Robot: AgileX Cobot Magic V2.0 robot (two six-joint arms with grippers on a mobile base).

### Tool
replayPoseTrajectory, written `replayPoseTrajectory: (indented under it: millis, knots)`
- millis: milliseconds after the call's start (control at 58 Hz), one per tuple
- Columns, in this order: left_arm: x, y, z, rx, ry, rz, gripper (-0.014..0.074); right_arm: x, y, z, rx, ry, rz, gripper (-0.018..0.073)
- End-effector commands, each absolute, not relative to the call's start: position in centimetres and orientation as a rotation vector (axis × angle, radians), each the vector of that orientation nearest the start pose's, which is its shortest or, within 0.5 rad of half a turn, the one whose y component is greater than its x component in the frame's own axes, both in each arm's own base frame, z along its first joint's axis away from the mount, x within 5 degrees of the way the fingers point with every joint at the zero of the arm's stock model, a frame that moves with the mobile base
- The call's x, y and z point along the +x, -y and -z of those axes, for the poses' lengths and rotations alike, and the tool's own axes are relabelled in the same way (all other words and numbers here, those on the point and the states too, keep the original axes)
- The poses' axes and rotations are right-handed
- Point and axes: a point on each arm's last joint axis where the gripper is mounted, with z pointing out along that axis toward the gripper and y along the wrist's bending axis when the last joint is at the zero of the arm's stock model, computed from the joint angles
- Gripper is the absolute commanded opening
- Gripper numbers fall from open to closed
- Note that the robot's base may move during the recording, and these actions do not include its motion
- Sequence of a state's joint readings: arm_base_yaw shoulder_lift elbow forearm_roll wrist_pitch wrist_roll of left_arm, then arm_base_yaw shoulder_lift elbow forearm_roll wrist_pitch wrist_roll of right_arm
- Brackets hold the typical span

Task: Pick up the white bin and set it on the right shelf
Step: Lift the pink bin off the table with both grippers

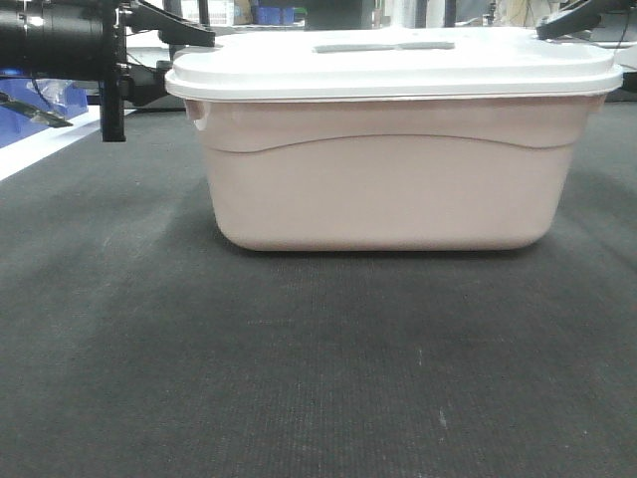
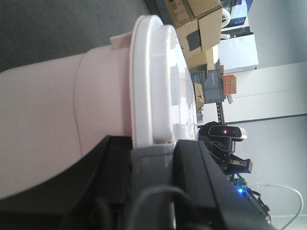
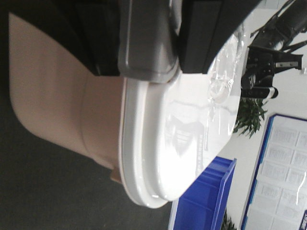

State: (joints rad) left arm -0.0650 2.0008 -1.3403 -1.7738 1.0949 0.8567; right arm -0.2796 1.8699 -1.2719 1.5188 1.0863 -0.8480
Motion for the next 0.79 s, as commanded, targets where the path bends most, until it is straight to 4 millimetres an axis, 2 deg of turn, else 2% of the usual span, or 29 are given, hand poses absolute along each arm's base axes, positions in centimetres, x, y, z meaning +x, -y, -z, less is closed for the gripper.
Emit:
replayPoseTrajectory:
  millis: [0,121,327,586,775]
  knots:
    - [38.9,12.5,-29.4,0.079,-1.793,2.022,-0.0126,37.5,-0.3,-30.4,0.034,-1.898,-1.644,0.0062]
    - [38.7,12.5,-30.6,0.111,-1.771,2.013,-0.0124,37.2,-1.5,-31.3,0.003,-1.869,-1.67,0.0062]
    - [37.5,12.3,-35.3,0.218,-1.684,1.989,-0.0124,35.6,-2.5,-35.0,-0.046,-1.755,-1.691,0.0062]
    - [34.4,12.0,-41.9,0.352,-1.566,1.94,-0.0124,31.2,-3.2,-40.8,-0.184,-1.642,-1.627,0.0062]
    - [31.5,11.9,-44.5,0.459,-1.558,1.856,-0.0124,27.4,-3.9,-44.3,-0.287,-1.57,-1.569,0.0062]
